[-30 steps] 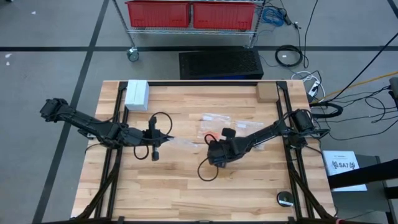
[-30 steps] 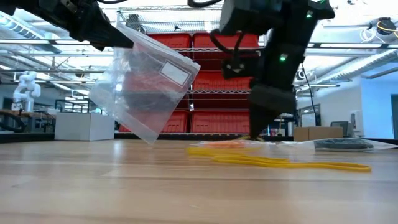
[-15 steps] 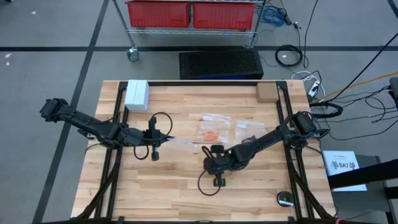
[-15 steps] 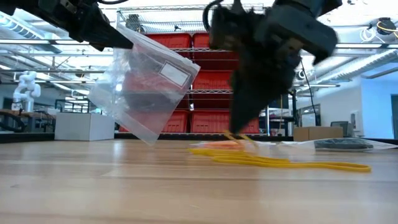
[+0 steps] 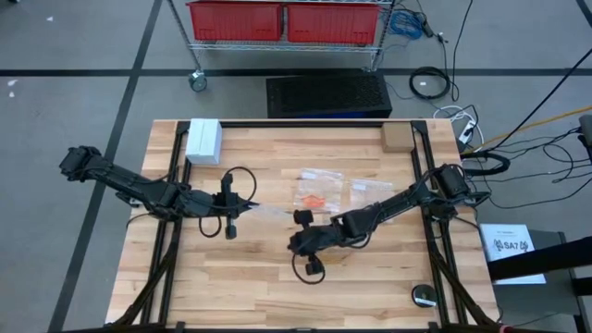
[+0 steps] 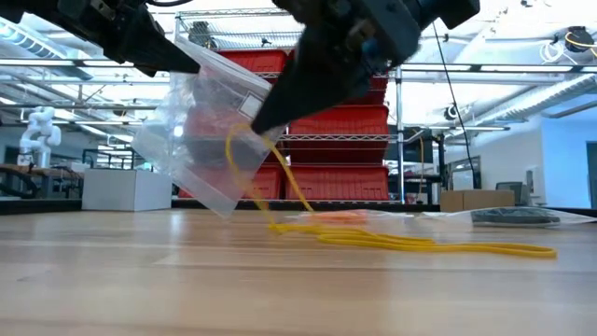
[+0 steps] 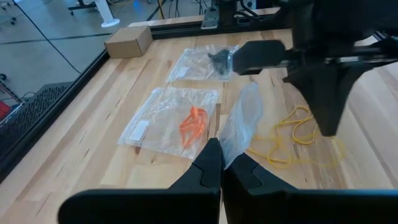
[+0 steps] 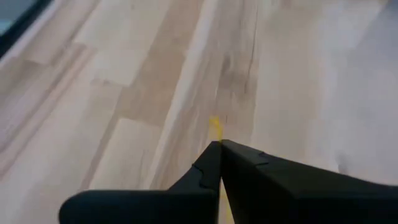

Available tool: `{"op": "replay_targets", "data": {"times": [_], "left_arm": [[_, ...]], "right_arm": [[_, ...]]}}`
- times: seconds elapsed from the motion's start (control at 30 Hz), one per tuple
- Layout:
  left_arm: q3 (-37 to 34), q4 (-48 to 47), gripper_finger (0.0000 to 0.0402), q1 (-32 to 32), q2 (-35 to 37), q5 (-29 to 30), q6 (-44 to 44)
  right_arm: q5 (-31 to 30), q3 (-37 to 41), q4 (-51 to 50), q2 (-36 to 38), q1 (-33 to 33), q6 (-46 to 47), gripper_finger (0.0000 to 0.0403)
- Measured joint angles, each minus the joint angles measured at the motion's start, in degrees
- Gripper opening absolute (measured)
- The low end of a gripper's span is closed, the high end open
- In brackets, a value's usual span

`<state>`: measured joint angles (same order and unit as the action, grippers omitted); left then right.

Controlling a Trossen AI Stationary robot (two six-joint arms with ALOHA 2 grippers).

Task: Sort rubber bands
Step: Put the yellow rubber band into the transparent zip bag

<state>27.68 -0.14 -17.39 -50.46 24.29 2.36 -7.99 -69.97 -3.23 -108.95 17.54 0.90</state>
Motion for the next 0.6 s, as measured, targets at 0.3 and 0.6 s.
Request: {"op": "replay_targets", "data": {"times": [0.3,0.6], "left_arm": [[0.00,0.00,0.0000,0.00,0.00,0.00,-0.01],[0.00,-0.37,0.0000,0.00,0.00,0.00,-0.01]], "right_arm": [[-12.99,0.00,6.87,0.00,0.04,-5.06,0.0000],[-21.73,0.00,12.22,0.00,0.30,-8.60,0.0000]]}}
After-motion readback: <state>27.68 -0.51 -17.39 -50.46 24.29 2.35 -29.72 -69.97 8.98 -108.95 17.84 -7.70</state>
